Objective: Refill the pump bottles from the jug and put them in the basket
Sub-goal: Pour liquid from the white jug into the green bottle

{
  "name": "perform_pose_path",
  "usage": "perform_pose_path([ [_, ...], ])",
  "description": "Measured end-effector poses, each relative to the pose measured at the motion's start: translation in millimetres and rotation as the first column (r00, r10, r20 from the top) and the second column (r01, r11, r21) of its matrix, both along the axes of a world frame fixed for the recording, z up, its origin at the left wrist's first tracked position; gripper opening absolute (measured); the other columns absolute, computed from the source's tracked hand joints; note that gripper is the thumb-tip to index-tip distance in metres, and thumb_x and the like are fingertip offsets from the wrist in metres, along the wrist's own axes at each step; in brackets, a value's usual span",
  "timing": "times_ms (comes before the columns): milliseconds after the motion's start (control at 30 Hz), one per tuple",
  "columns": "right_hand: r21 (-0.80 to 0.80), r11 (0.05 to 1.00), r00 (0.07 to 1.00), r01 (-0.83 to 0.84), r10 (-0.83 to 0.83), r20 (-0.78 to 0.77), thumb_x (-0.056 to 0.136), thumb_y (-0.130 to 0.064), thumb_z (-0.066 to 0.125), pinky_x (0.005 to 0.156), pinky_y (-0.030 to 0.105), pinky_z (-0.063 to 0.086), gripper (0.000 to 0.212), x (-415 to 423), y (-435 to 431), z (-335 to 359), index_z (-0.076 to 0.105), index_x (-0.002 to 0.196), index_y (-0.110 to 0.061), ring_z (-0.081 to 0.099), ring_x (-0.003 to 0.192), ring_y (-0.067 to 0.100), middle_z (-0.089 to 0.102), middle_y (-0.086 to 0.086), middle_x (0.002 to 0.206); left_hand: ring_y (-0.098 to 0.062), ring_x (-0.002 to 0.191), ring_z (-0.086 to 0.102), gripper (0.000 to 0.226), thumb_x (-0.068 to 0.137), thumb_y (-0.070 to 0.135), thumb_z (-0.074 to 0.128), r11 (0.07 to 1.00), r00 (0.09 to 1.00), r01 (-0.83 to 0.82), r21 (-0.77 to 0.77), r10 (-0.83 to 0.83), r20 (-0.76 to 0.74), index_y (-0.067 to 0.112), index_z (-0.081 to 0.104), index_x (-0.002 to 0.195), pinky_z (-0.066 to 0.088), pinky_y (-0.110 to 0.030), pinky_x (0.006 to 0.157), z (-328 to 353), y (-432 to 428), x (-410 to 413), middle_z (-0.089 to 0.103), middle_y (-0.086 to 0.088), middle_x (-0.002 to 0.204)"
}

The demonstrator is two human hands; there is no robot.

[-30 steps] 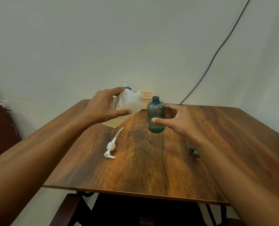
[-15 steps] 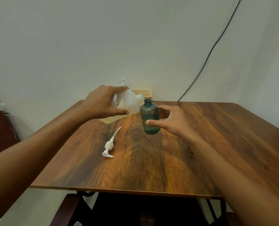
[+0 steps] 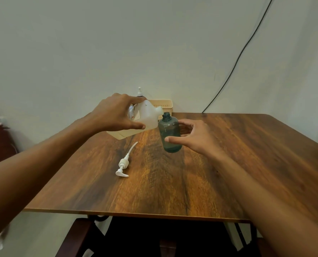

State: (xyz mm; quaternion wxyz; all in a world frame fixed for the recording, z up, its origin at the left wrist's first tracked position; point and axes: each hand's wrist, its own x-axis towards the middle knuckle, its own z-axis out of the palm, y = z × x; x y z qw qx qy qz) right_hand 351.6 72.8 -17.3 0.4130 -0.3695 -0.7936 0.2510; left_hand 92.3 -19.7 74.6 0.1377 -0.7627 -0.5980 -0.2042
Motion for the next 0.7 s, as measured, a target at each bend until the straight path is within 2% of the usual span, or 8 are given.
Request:
perform_pose_path([
  [167,0.005,1.0,1.0,0.006,-0.005,-0.021,0.073,-0.045,0.097,0.087,0.02,0.058,0.075,-1.9,0.9,-6.3,0.071,0.14,-0.024,0.07,0.114,0.009,0.076,-0.005,0.132,-0.026,0.115,0.064,0.089,0.077,0.054,0.083,1.0,0.998,-0.017,0.007,0.017,-0.066,0.023,0.048,0.153,0.053,-0.033,0.082,3.2,3.9,-2.1,0.066,-0.003,0.138],
  [233,0.001,1.0,1.0,0.006,-0.006,-0.031,0.072,-0.045,0.097,0.083,0.014,0.056,0.075,-2.4,2.7,-8.6,0.071,0.14,-0.024,0.07,0.113,0.006,0.076,-0.006,0.132,-0.026,0.113,0.065,0.09,0.077,0.054,0.084,1.0,0.996,-0.015,0.005,0.015,-0.083,0.022,0.049,0.153,0.052,-0.033,0.079,5.8,6.5,-2.9,0.067,-0.003,0.137],
  [400,-0.002,1.0,1.0,0.02,-0.02,-0.022,0.071,-0.046,0.097,0.077,0.007,0.05,0.075,-5.3,5.3,-13.7,0.072,0.139,-0.025,0.065,0.099,-0.009,0.076,-0.007,0.131,-0.026,0.113,0.064,0.091,0.075,0.056,0.084,1.0,0.989,-0.024,-0.004,0.023,-0.147,0.023,0.049,0.153,0.042,-0.027,0.069,12.6,10.4,-2.0,0.068,-0.003,0.135],
  [500,0.002,1.0,0.999,0.026,-0.026,-0.019,0.07,-0.046,0.098,0.075,0.005,0.051,0.076,-5.8,6.1,-16.6,0.072,0.139,-0.025,0.064,0.096,-0.011,0.077,-0.007,0.13,-0.025,0.114,0.063,0.09,0.075,0.057,0.084,1.0,0.979,-0.03,0.0,0.029,-0.201,0.025,0.05,0.152,0.033,-0.02,0.061,17.7,10.7,0.2,0.068,-0.003,0.135],
  [700,0.014,0.999,0.999,0.032,-0.031,-0.015,0.068,-0.049,0.098,0.069,0.003,0.05,0.078,-6.3,5.2,-16.3,0.072,0.138,-0.025,0.063,0.095,-0.013,0.078,-0.007,0.127,-0.025,0.113,0.062,0.093,0.075,0.06,0.082,0.999,0.959,-0.044,-0.024,0.035,-0.283,0.027,0.047,0.154,0.041,-0.03,0.075,28.9,12.8,3.6,0.068,-0.002,0.134],
])
